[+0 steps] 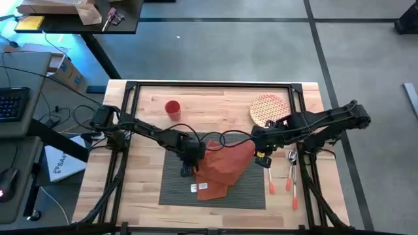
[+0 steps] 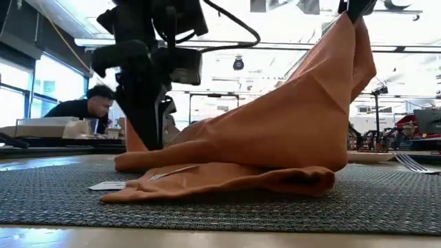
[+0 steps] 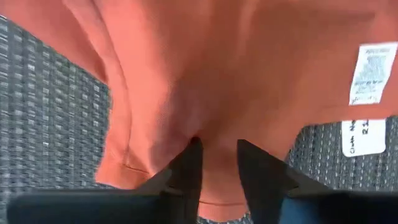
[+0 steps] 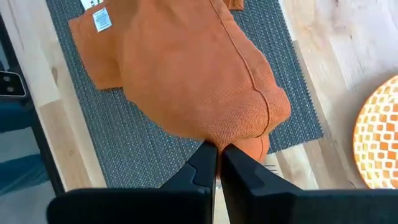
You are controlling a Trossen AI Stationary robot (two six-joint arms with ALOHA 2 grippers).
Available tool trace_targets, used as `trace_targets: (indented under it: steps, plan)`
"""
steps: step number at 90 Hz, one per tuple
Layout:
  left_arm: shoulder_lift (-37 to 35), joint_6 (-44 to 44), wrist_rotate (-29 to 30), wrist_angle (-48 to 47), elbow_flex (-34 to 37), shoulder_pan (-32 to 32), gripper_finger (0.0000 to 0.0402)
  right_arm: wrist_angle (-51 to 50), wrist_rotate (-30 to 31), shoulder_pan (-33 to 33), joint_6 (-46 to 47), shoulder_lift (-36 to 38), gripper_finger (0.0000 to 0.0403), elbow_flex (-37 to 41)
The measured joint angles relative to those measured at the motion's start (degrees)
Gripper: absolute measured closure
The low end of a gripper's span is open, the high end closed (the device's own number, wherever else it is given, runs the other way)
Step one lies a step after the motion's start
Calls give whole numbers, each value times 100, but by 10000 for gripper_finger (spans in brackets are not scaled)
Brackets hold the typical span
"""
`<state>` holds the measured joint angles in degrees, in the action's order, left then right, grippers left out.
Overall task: Set table place
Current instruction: Fold the orange table napkin
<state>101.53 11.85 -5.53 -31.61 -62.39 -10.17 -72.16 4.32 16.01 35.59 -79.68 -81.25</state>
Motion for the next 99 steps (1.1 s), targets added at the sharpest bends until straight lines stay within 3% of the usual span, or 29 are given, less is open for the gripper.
trace_targets:
  steps: [16, 28, 37, 54, 83, 92, 99]
  plan:
    - [-263, 47, -21, -347, -114, -159, 400, 14, 2, 115, 0, 0, 403, 0]
    - [-661, 425, 590, -840, -280, -268, 401, 39, 0, 226, 0, 0, 403, 0]
    - [-819, 909, 688, -763, -280, -68, 391, 98, 21, 243, 0, 0, 403, 0]
    - [-573, 867, -566, 40, -108, 646, 333, 332, 166, 227, -133, 0, 403, 0]
    - [-44, -164, -574, 188, 92, 884, 285, 341, 144, 227, -75, 0, 403, 0]
    - [225, -297, -587, 144, 94, 834, 289, 341, 138, 227, -36, 0, 403, 0]
    - [333, -225, -574, 109, 96, 769, 317, 343, 138, 227, 50, 0, 403, 0]
